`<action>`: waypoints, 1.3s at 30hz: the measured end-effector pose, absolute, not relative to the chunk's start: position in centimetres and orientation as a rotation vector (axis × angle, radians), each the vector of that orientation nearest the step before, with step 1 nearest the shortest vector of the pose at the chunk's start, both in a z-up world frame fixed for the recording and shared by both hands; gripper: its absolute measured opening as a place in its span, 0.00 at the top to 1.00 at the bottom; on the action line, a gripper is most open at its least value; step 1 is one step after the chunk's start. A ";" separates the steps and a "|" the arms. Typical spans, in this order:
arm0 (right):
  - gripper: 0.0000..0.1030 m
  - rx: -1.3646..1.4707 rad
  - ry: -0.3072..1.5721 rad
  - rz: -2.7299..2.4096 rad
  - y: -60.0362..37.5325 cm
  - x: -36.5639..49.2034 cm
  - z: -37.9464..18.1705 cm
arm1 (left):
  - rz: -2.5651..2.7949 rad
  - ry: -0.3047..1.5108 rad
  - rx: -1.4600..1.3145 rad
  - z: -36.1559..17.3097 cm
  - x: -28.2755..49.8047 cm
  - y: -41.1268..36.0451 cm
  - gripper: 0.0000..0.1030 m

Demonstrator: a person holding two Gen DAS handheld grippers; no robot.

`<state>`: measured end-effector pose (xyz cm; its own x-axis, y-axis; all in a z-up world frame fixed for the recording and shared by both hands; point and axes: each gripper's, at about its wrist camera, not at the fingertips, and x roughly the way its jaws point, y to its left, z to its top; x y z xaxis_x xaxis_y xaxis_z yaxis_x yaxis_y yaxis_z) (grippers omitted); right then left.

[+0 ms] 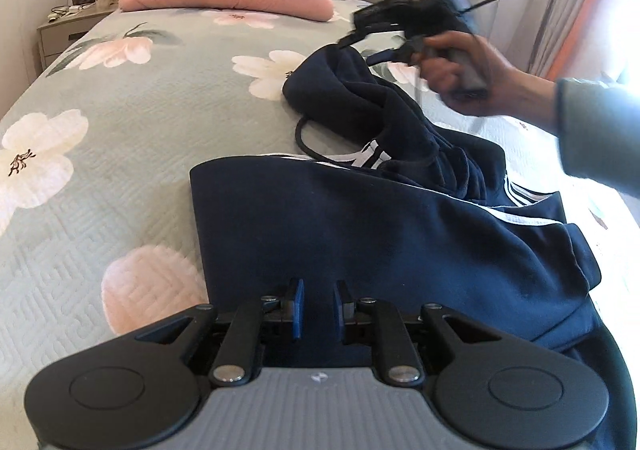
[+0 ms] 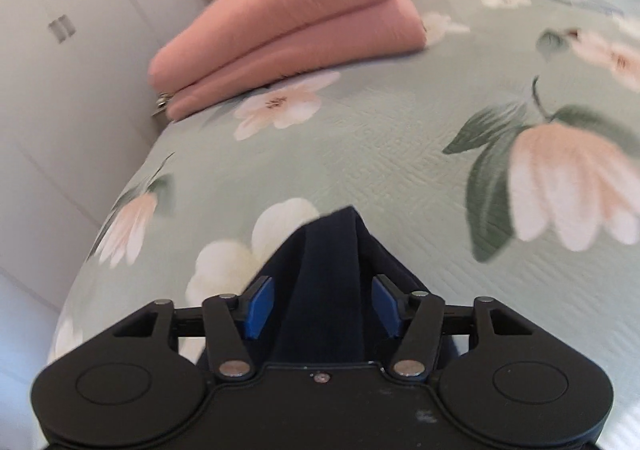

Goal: Fold large clothes

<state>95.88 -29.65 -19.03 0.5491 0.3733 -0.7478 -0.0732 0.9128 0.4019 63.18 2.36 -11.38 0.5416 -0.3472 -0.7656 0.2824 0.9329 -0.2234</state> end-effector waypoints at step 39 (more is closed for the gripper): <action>0.13 0.324 1.065 0.315 -33.8 43.0 -10.5 | -0.396 0.833 -0.133 -2.1 50.7 3.6 0.77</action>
